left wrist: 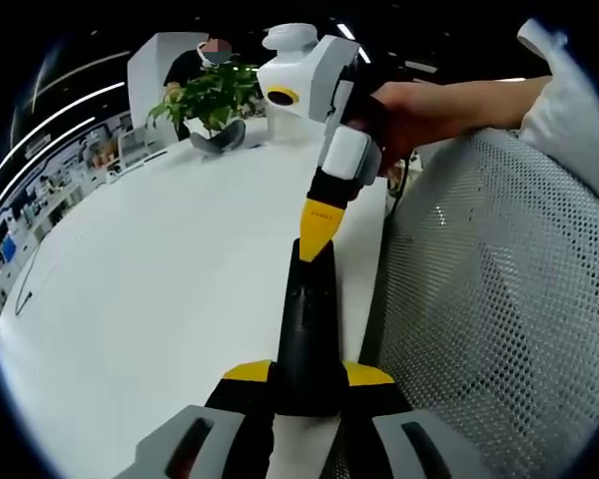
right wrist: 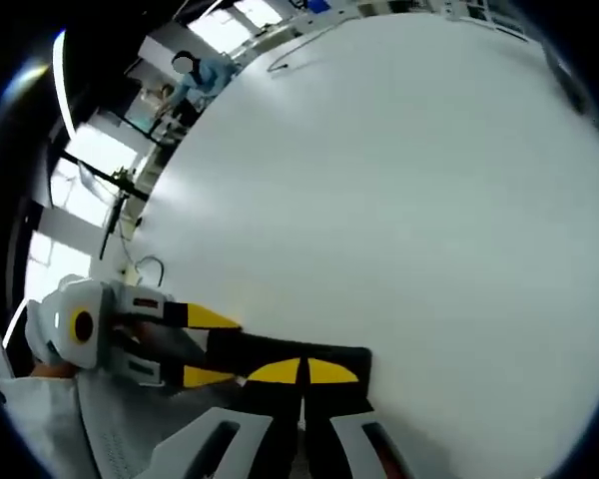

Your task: Press the specified remote control buttons in sequence, fully releasing each button before pressing the next.

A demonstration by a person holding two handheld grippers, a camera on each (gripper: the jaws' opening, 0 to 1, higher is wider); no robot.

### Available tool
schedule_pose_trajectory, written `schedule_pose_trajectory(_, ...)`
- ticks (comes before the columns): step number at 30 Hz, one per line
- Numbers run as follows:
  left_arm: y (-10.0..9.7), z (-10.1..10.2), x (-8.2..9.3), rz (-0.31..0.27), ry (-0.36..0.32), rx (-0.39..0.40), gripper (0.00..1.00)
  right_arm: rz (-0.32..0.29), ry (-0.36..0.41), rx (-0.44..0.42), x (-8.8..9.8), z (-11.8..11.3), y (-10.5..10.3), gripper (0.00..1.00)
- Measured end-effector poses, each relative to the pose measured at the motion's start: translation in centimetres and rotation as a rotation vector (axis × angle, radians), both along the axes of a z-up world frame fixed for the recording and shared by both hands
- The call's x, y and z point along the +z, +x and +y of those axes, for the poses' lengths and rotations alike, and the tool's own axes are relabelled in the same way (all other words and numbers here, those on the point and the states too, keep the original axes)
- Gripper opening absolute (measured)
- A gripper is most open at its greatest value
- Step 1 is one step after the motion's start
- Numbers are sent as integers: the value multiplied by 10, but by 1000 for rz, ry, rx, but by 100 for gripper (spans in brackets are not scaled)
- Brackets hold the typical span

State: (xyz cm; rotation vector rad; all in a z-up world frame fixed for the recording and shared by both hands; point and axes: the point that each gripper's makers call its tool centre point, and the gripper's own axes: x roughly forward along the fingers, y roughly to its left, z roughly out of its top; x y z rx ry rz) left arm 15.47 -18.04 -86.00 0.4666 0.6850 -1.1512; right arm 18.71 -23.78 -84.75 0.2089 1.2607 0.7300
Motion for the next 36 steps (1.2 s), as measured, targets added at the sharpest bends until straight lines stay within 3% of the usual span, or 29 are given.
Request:
schedule_pose_trajectory(7, -1, -1, 0, 2, 1, -9, 24, -26, 27, 0, 3, 4, 3, 0)
schedule_pose_trajectory(13, -2, -3, -1, 1, 2, -14, 24, 40, 60, -8, -1, 8, -2, 0)
schedule_pose_trajectory(18, -2, -3, -1, 0, -4, -13, 24, 45, 35, -9, -4, 5, -3, 0)
schedule_pose_trajectory(36, -2, -3, 0, -2, -18, -8, 24, 116, 105, -112, -6, 3, -1, 0)
